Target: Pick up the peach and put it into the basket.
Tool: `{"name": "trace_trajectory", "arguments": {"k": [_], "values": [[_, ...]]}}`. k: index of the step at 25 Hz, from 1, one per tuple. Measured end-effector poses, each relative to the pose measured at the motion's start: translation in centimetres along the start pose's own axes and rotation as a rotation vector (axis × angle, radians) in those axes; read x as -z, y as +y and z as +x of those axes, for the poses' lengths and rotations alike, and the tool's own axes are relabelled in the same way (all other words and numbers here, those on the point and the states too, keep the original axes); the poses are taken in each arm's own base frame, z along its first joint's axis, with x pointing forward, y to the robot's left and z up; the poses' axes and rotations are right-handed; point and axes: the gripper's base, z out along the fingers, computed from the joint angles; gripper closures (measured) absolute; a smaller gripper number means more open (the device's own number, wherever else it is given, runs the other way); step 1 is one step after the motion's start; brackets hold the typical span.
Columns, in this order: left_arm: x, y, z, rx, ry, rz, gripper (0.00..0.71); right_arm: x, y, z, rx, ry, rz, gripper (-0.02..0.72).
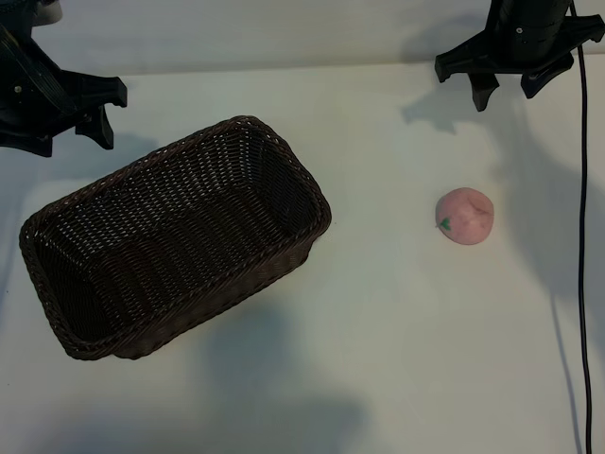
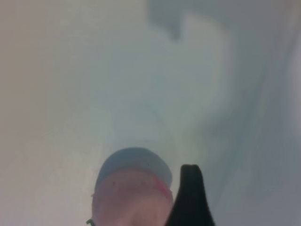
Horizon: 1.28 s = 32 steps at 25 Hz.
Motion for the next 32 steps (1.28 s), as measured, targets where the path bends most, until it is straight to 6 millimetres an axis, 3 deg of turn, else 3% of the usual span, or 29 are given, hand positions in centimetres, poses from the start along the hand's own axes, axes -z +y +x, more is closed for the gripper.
{"name": "trace_trajectory", "arguments": {"k": [32], "values": [[0.0, 0.04, 0.06, 0.007, 0.007, -0.004, 0.12, 0.0, 0.0, -0.01, 0.001, -0.001, 0.0, 0.164]]}}
